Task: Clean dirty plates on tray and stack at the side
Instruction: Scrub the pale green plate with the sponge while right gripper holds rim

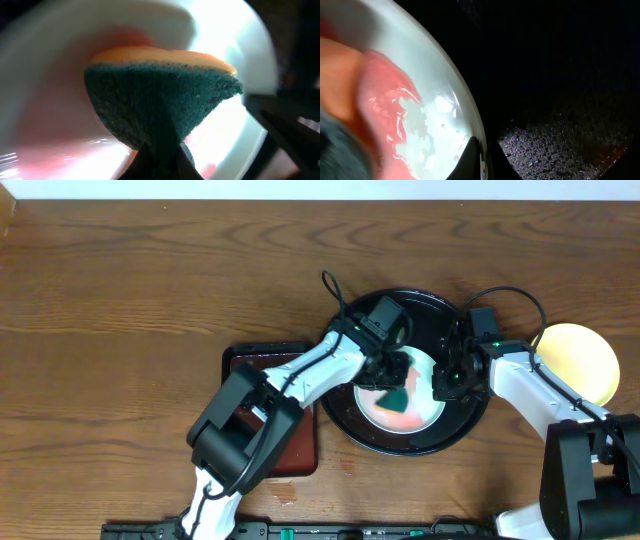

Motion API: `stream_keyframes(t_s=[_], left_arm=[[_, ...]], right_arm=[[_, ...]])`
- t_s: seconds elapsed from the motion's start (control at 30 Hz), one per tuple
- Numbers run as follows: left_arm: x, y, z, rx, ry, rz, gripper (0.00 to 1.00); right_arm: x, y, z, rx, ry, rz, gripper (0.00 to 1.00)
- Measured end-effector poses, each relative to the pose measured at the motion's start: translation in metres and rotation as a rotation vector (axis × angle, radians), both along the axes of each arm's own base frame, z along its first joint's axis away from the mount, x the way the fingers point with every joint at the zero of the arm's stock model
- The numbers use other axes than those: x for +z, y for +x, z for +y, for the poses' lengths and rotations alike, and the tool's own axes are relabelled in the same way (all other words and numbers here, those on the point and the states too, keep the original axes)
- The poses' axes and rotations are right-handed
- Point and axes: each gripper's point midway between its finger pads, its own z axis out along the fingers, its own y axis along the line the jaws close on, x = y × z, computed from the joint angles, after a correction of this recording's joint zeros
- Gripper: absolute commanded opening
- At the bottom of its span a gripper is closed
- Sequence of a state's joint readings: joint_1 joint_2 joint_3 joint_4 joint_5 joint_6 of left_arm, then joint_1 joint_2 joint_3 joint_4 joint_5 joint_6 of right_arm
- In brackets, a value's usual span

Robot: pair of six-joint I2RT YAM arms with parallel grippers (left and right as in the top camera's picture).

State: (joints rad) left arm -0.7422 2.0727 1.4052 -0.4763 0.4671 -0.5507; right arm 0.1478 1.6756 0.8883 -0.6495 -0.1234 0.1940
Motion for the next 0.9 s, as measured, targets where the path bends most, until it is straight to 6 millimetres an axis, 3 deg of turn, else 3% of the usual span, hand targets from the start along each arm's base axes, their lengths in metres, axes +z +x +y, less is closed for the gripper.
stream_keyframes(t_s=[0.2,0.4,0.57,0.63,0.7,0.83,0.9], left_arm=[[0.003,-0.034,-0.027,-0.099,-0.06,0.053,0.08],[0.002,-0.038,-0.024,-0.123,-0.054,0.058,0.08],[-0.001,-0.031,-0.002,-0.082,0.033,0.074,0.08],[-0.003,-0.025,0.016,-0.037,0.1,0.076,0.08],[-0.008,-0.006,0.045,0.043,0.19,0.056,0.08],[-0.008,0.015,0.077,0.128,0.291,0.017,0.07],[-0.006,0.018,0.081,0.137,0.316,0.003,0.07]], right_arm=[[0.0,0.0,0.0,0.0,-0.001,0.0,0.01],[0.0,0.0,0.0,0.0,-0.001,0.0,0.01],[0.0,0.0,0.0,0.0,0.0,0.0,0.01],[0.0,0.0,0.0,0.0,0.0,0.0,0.01],[0.0,0.0,0.0,0.0,0.0,0.0,0.01],[0.0,0.0,0.0,0.0,0.001,0.0,0.01],[0.0,-0.001,0.002,0.002,0.012,0.004,0.01]])
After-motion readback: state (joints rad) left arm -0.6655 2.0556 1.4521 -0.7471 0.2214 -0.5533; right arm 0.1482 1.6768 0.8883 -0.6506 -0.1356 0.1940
